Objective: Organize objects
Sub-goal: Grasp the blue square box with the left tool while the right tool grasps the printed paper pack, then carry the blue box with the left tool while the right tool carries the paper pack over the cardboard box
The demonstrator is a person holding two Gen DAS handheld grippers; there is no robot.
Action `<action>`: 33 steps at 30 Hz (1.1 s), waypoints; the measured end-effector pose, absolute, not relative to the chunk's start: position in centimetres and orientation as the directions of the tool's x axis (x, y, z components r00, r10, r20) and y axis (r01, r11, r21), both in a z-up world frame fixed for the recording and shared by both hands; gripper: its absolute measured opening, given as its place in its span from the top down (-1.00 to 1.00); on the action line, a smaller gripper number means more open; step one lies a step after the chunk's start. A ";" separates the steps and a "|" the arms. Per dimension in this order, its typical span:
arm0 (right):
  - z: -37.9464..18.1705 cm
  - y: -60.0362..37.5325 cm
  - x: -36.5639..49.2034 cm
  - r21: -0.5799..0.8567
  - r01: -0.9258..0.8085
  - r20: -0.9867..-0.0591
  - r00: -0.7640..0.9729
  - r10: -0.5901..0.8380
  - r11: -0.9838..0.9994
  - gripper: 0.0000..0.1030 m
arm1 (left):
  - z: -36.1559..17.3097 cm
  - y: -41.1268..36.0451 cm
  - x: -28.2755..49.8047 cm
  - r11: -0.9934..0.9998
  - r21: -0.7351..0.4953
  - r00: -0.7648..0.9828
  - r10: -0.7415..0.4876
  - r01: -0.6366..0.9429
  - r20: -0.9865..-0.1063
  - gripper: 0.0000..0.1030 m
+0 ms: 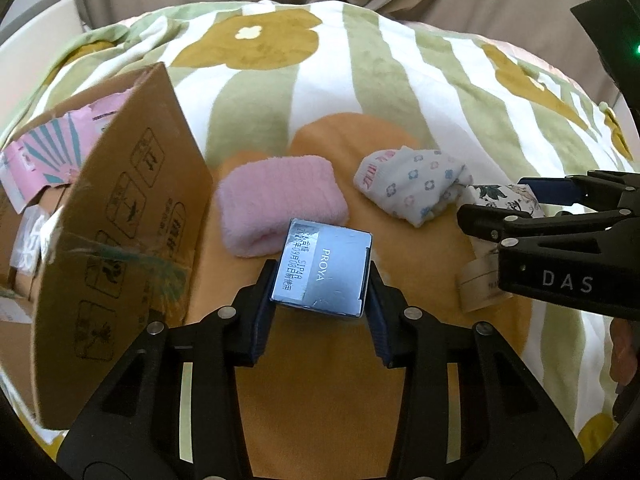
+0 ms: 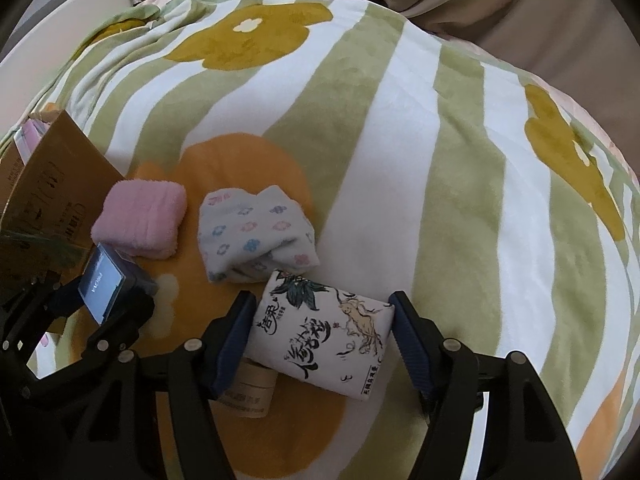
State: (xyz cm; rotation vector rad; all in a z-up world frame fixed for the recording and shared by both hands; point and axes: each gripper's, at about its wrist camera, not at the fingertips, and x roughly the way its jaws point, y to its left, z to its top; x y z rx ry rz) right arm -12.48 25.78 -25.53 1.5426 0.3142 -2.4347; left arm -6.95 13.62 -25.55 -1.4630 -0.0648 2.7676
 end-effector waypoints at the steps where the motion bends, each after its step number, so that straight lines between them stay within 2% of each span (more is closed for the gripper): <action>1: -25.4 25.8 -12.5 -0.050 0.314 -0.905 -0.415 -0.089 -0.948 -0.23 | -25.4 13.5 -6.8 -0.999 -0.044 -0.566 0.029 0.014 -0.824 0.28; 16: -22.5 25.1 -10.2 -0.061 0.317 -0.885 -0.456 -0.095 -0.946 -0.23 | -21.6 12.8 -4.8 -0.997 -0.069 -0.605 0.046 0.015 -0.795 0.28; 33: -16.1 22.6 -7.2 -0.066 0.292 -0.846 -0.524 -0.102 -0.954 -0.23 | -14.6 7.5 -3.2 -0.994 -0.110 -0.652 0.089 -0.009 -0.753 0.28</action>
